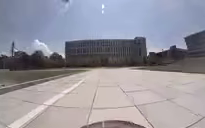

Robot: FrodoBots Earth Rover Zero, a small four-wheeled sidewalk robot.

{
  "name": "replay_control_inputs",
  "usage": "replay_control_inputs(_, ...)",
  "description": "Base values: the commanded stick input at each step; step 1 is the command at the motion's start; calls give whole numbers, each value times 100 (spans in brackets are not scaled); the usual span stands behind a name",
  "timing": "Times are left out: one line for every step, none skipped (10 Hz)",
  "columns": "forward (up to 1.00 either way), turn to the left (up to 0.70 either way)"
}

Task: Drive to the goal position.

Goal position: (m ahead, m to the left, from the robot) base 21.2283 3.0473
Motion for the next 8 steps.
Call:
replay_control_inputs(50, 1)
replay_control_inputs(50, 1)
replay_control_inputs(50, 1)
replay_control_inputs(50, 1)
replay_control_inputs(50, 1)
replay_control_inputs(50, 1)
replay_control_inputs(50, 1)
replay_control_inputs(50, 1)
